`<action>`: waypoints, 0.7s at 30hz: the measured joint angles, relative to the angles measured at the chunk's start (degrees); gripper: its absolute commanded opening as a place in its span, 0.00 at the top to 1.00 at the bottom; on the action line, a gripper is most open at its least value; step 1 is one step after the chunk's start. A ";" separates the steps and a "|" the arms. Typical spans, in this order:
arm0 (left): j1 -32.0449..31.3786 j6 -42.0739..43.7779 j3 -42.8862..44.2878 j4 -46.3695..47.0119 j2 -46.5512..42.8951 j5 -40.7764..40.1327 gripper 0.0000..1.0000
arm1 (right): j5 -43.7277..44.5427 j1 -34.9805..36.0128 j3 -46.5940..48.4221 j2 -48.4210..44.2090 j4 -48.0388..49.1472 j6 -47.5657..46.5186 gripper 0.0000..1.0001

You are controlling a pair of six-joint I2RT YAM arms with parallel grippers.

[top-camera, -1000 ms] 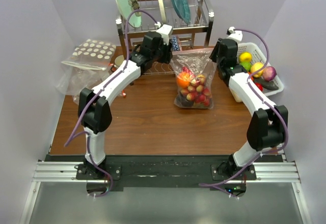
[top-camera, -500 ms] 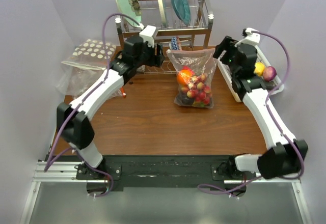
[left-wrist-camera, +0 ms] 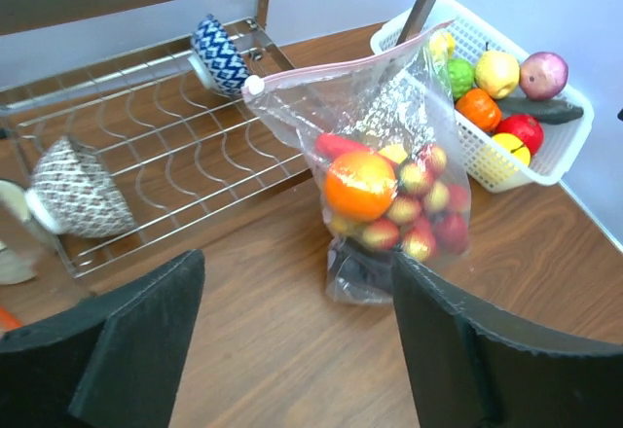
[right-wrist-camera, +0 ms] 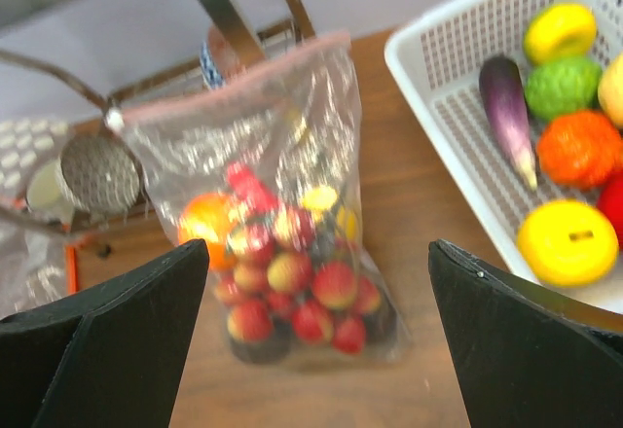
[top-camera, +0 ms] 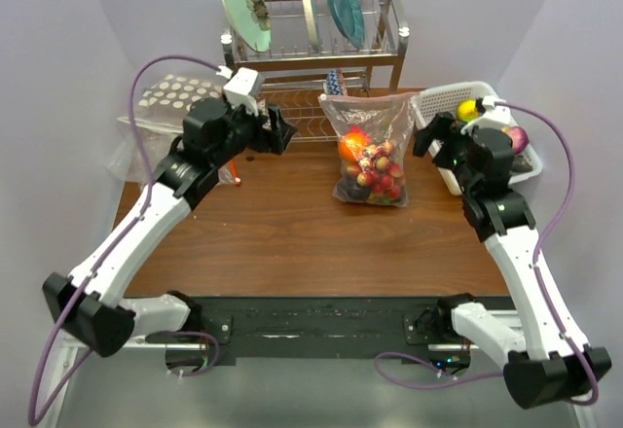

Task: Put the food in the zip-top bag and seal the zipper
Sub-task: Reset both arms

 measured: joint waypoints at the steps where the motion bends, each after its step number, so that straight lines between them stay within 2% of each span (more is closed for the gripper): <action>1: 0.00 0.46 -0.79 -0.70 -1.68 -0.13 0.13 | -0.31 0.00 -0.94 -1.60 -1.40 -0.07 0.01; 4: 0.00 2.34 -4.35 -2.38 -7.52 -1.16 0.00 | -0.59 0.00 -2.99 -6.43 -5.14 -0.35 0.01; 13: 0.00 3.96 -23.06 -1.88 -26.58 -5.05 0.02 | -0.17 0.02 -10.97 -21.11 -8.52 0.98 0.01; 21: 0.00 3.87 -32.24 -1.09 -30.73 -5.27 0.02 | 1.36 0.02 -15.85 -25.38 -10.73 2.38 0.01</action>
